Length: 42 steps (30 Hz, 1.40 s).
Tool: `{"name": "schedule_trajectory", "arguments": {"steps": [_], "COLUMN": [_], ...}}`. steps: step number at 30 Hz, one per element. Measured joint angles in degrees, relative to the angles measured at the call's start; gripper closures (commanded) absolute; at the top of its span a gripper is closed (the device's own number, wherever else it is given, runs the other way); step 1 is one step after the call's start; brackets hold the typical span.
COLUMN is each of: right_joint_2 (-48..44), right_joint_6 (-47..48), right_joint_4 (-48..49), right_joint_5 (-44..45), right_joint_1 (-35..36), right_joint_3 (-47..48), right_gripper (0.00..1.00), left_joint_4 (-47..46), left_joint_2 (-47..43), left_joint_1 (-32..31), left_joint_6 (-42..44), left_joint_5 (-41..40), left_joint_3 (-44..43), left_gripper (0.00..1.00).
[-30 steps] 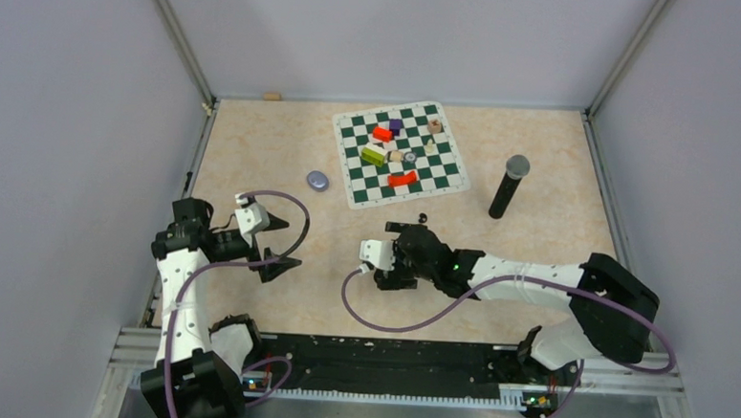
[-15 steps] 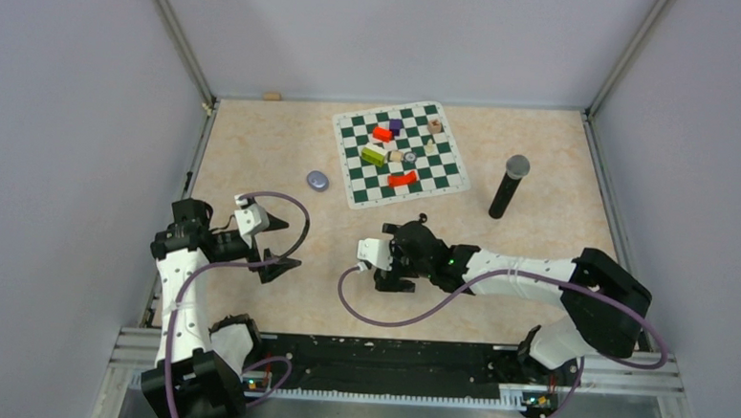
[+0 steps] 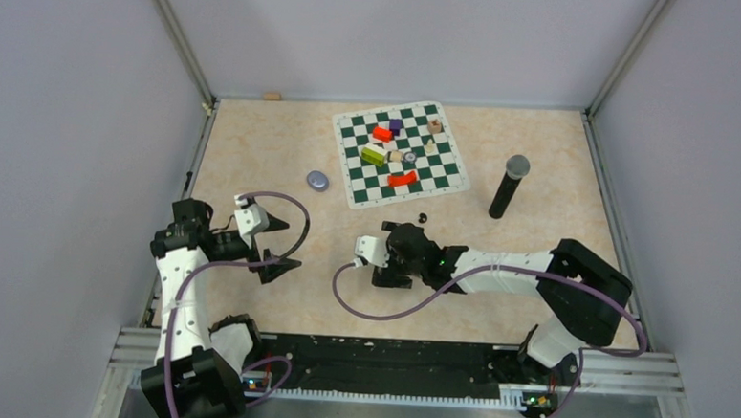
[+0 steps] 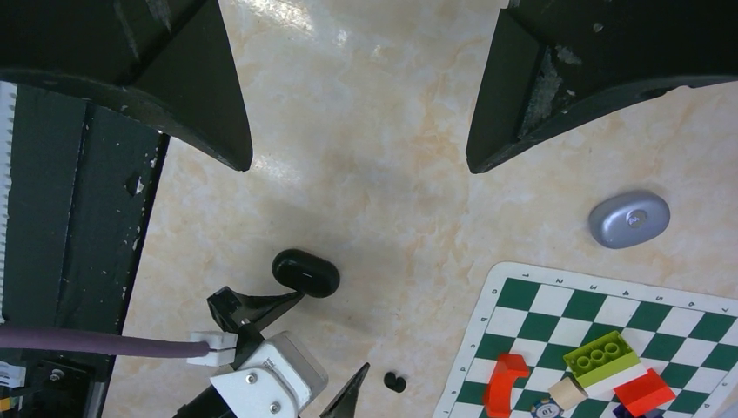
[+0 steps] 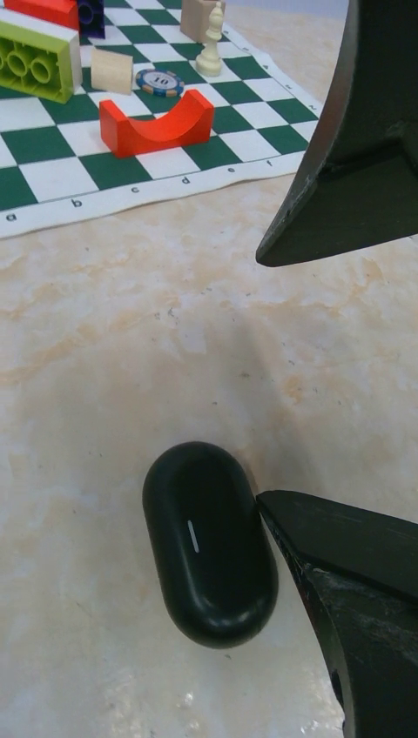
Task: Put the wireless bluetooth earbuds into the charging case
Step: Pick up the charging case at the center of the board.
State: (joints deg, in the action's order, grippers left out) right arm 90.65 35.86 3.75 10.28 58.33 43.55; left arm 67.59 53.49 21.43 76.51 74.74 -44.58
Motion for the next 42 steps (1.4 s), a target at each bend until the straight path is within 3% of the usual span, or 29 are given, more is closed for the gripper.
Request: {"name": "schedule_trajectory", "arguments": {"steps": [8,15,24,32,42], "right_joint_2": [2.7,3.8,0.2,3.0,7.1], "right_joint_6": [-2.7,-4.4,-16.2,-21.0,-20.4], "right_joint_4": [5.4,3.0,-10.6,-17.5,-19.5], "right_joint_5": [2.3,1.3,-18.5,-29.8,-28.5], "right_joint_1": [0.0,-1.1,-12.7,-12.2,-5.2], "right_joint_3": [0.2,5.0,13.1,14.7,14.7], "right_gripper": [0.01,0.06,0.20,0.23,0.20], "left_joint_4": [0.4,1.9,4.0,5.0,6.3], "left_joint_2": [1.2,1.4,2.5,2.6,3.0], "left_joint_1": [0.1,0.2,0.2,0.3,0.7], "left_joint_6": [0.6,2.1,4.6,5.9,7.5], "left_joint_5": [0.0,0.0,0.3,0.5,0.5], "left_joint_3": [-0.5,-0.6,-1.2,-1.5,-1.5], "left_gripper": [0.01,0.01,0.01,0.01,0.01]}}
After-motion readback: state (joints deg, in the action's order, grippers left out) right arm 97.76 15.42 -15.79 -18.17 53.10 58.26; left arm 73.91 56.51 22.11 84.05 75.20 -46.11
